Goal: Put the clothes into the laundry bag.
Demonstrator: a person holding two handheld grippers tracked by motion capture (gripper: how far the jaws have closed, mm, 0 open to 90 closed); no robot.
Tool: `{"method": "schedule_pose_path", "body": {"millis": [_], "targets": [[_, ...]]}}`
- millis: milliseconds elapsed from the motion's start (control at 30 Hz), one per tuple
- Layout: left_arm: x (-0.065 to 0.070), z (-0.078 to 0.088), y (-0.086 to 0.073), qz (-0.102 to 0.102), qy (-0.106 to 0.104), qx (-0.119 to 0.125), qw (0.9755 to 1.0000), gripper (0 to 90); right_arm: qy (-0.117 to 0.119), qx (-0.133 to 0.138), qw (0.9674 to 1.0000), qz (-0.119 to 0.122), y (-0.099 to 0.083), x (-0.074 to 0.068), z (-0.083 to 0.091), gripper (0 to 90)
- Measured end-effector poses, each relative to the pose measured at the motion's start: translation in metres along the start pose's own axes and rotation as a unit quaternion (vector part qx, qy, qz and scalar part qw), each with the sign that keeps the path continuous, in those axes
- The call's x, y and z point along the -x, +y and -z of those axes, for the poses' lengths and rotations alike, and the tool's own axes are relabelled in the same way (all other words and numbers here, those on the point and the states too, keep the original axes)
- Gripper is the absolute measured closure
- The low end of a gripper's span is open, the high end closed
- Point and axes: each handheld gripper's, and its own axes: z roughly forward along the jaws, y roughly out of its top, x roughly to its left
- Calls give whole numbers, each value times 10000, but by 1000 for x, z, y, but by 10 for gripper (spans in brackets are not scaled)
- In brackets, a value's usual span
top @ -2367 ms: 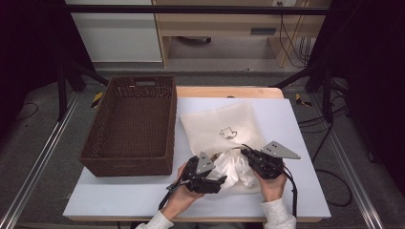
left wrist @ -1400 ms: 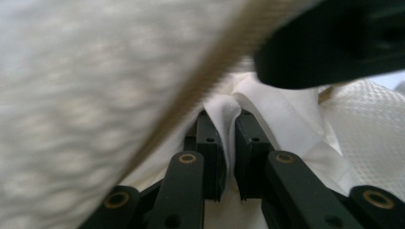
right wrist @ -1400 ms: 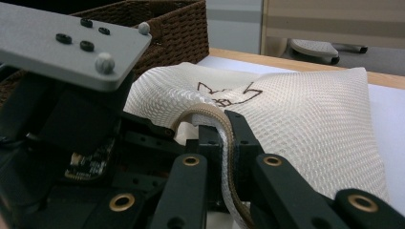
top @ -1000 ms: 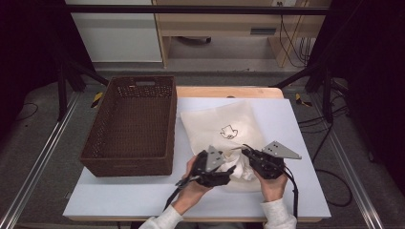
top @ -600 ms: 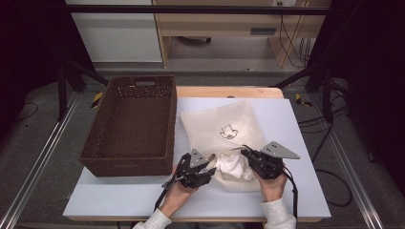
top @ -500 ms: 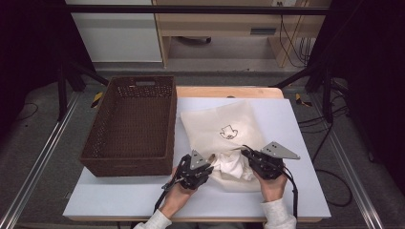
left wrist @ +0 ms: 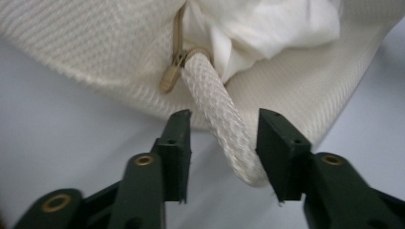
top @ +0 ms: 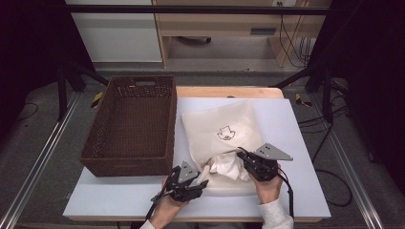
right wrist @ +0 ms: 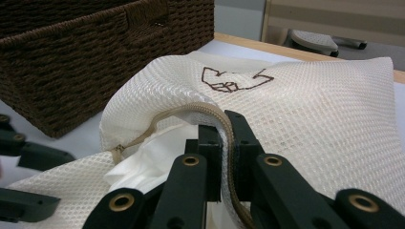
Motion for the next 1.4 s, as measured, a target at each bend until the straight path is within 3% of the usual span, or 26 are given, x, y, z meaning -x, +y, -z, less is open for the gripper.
{"method": "schedule_pose_path", "body": {"millis": [100, 133, 200, 367, 400, 433, 500, 567, 600, 633, 667, 733, 1000, 1067, 1300, 1400], "targets": [[-2, -7, 0, 92, -120, -127, 9998, 609, 0, 7, 10000, 5, 0, 1, 0, 865], [-1, -8, -4, 50, -162, -198, 9997, 715, -16, 6, 10000, 14, 0, 0, 1, 862], [1, -6, -5, 28, -160, -218, 9996, 792, -28, 1, 10000, 22, 0, 0, 1, 860], [4, -6, -10, -113, -129, -321, 9993, 828, -89, -16, 9999, 57, -1, -2, -1, 826], [4, -8, -11, -111, -136, -348, 9992, 830, -98, -13, 9999, 64, -2, -3, -2, 762], [4, -10, -13, -111, -134, -351, 9992, 830, -98, -13, 9999, 64, -2, -3, -2, 762], [2, -9, -15, -110, -180, -274, 9994, 831, -3, -34, 10000, 72, -2, -2, -1, 628], [2, -9, -18, -181, -174, -189, 9995, 831, -74, -42, 10000, -1, 0, -1, 1, 493], [2, -9, -18, -181, -174, -189, 9995, 831, -74, -42, 10000, -1, 0, -1, 1, 493], [3, -9, -19, -228, -150, -159, 9995, 831, -148, -16, 9999, -50, 3, -1, 6, 417], [3, -9, -19, -228, -150, -159, 9995, 831, -148, -16, 9999, -50, 3, -1, 6, 417], [4, -9, -19, -273, -119, -158, 9994, 830, -246, 5, 9997, -61, 6, -2, 15, 316], [2, -10, -19, -196, -185, -149, 9995, 827, -179, 26, 9998, 48, 4, -12, 37, 289], [4, -9, -19, -291, -109, -149, 9994, 826, -186, -81, 9996, 211, 3, -20, 42, 326], [5, -10, -19, -303, -78, -138, 9994, 824, 18, -50, 9997, 249, 4, -33, 52, 376], [7, -9, -19, -357, -38, -137, 9993, 823, 129, -277, 9992, 263, -2, -40, 47, 424]]}}
